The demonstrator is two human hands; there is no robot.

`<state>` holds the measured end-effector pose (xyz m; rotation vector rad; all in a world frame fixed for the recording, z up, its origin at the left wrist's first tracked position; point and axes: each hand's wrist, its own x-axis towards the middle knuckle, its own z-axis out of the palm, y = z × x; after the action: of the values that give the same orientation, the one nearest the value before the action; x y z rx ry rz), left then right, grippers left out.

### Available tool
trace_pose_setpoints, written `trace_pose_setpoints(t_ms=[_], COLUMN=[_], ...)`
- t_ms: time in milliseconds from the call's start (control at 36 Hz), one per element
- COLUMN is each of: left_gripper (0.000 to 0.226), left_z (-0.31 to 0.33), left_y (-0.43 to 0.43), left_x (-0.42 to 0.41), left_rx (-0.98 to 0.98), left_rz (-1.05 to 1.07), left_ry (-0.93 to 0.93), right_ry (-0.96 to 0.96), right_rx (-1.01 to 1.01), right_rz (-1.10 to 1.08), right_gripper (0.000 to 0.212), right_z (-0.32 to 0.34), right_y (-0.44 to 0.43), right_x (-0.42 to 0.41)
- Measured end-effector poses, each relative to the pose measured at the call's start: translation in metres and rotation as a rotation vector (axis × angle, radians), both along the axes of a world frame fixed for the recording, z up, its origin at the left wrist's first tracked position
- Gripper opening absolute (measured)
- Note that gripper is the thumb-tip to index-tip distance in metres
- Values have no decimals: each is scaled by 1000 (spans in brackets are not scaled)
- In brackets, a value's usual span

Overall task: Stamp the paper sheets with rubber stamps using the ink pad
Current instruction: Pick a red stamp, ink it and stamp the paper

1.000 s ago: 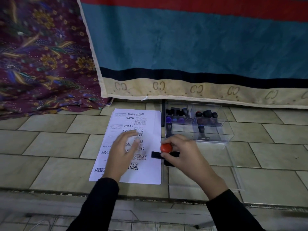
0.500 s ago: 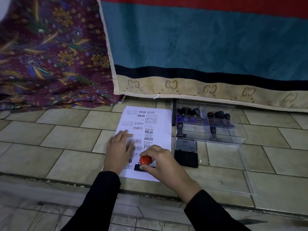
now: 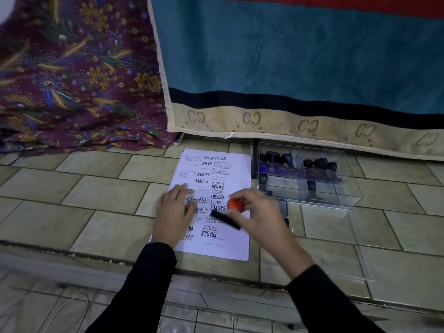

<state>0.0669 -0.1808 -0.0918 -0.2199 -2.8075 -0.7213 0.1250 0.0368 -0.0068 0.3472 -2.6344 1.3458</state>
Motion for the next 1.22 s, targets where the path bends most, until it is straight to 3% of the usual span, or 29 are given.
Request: trace_pose_setpoints(t_ms=[139,444,583,667,778,1222], left_gripper=[27,33,51,69,84,72], left_z=[-2,20,34,34,25,8], left_y=[-1,19,56,78,99,110], left_x=[-2,-7,8,18,22,19], left_rx=[31,-74,121,96,99,90], left_rz=[3,63,-280,-469,-561,-540], left_ry=[6,-35,-24,-66,-69,-24], right_ry=[48,74,68,66,69,19], right_rx=[24,169,198,210,224,212], right_rz=[-164,-147,-113,-103,-93,-136], right_gripper=[24,28,27,27,27,25], right_z=[19,-4,-5,-4,-5,-6], right_y=[45,79,77,75,74,70], right_x=[-4,16,15,15,15,13])
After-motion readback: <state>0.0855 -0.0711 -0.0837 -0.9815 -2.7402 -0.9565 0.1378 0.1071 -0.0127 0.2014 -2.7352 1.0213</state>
